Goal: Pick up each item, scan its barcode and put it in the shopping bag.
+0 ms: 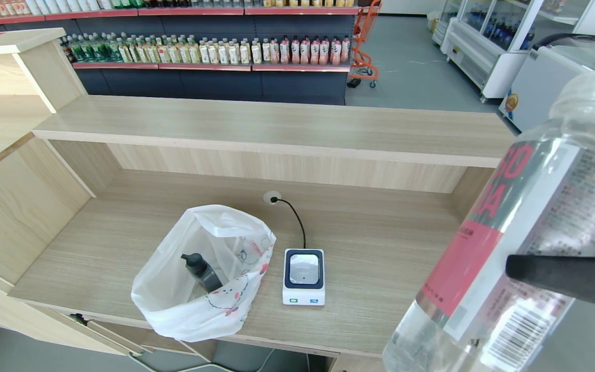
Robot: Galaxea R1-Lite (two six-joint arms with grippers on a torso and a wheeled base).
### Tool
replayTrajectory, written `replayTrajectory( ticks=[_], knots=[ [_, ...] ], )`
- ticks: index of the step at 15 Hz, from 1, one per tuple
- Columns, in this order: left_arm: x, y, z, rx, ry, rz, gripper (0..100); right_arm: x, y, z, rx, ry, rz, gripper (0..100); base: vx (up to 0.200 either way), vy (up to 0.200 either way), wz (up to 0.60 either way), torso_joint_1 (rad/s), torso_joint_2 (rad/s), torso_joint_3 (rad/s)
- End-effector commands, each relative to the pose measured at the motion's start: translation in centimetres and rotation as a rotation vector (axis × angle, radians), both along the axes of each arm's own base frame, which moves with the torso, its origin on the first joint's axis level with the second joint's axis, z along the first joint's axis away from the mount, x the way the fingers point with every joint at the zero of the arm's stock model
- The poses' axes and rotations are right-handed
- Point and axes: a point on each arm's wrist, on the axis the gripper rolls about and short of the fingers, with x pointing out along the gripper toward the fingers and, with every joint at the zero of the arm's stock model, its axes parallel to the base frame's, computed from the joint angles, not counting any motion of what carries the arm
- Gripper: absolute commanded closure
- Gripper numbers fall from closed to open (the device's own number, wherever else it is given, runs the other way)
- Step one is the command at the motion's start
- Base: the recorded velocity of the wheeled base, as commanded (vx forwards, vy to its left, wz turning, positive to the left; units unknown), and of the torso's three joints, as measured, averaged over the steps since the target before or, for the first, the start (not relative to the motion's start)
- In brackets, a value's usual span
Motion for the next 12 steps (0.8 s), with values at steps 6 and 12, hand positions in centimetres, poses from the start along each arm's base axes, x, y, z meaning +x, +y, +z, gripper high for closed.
replayTrajectory(
  ticks=[6,12],
  knots=[
    [0.0,0.0,0.0,0.0,0.0,0.0,0,1.5,-0.9,-1.6,-0.113,-0.132,-0.114,100,0.0,0.0,0.0,0.0,0.0,0.0],
    [0.0,0.0,0.0,0.0,0.0,0.0,0,9.2,-6.7,-6.2,-0.629,-0.482,-0.464,100,0.0,0.0,0.0,0.0,0.0,0.0]
  ],
)
